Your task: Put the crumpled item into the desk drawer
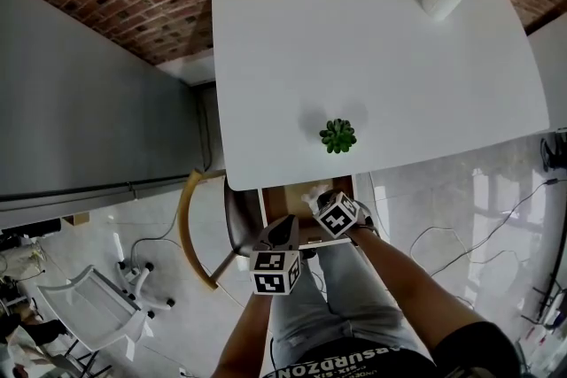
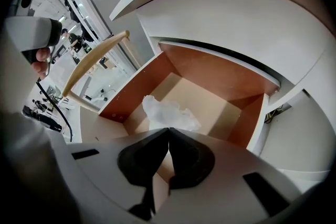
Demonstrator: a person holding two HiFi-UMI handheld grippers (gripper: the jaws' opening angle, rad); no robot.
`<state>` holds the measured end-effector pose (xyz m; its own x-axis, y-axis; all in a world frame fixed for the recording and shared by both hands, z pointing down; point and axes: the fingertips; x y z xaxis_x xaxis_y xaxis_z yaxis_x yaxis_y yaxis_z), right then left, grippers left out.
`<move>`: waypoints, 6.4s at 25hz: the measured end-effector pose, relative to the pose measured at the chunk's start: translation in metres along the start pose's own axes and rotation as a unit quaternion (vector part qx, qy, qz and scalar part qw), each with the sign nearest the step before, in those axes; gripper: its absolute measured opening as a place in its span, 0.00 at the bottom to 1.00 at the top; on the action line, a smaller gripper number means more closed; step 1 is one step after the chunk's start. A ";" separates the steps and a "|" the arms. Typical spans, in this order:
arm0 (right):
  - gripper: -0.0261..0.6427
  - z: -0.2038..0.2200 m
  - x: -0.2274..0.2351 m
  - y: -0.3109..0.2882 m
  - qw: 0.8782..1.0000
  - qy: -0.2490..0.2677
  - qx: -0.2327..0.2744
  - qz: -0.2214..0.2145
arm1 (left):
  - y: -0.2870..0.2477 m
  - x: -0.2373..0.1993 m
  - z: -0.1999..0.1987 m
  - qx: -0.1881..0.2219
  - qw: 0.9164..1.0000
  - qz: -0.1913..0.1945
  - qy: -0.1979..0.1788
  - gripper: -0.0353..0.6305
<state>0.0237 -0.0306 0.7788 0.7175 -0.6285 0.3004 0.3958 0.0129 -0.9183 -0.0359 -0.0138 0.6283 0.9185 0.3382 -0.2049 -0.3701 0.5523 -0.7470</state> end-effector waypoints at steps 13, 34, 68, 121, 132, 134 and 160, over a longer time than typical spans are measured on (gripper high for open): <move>0.04 -0.002 0.002 -0.019 1.000 0.011 -0.029 0.004 | -0.010 -0.010 0.001 -0.003 1.000 0.009 0.003 0.06; 0.04 0.022 0.005 -0.042 0.996 0.027 -0.088 0.015 | -0.007 -0.012 0.011 -0.007 1.000 0.011 0.009 0.06; 0.04 0.032 0.021 -0.075 0.991 0.024 -0.129 0.031 | -0.021 -0.010 0.030 -0.014 0.999 0.008 0.028 0.06; 0.17 -0.013 -0.018 0.003 0.996 -0.085 -0.013 0.011 | 0.011 -0.026 -0.013 0.003 0.998 0.042 -0.041 0.06; 0.08 -0.028 -0.027 0.057 0.991 -0.106 0.074 0.024 | 0.026 -0.011 -0.026 0.009 0.997 0.042 -0.066 0.06; 0.06 -0.029 -0.030 0.065 0.989 -0.114 0.087 0.023 | 0.030 -0.009 -0.028 0.009 0.997 0.041 -0.069 0.06; 0.03 -0.054 -0.068 0.179 0.961 -0.168 0.220 0.028 | 0.070 -0.001 -0.068 0.043 0.994 0.047 -0.093 0.06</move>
<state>0.0147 -0.0278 0.5795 0.8594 -0.3328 0.3882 0.5029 0.4123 -0.7597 -0.0538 -0.0270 0.5334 0.8407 0.5221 -0.1435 -0.4704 0.5730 -0.6711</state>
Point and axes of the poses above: the fingertips, and each gripper's own axes: y backward along the fingers, x to its right, z out of its underside, and after that the axes turned 12 degrees about -y, right-handed
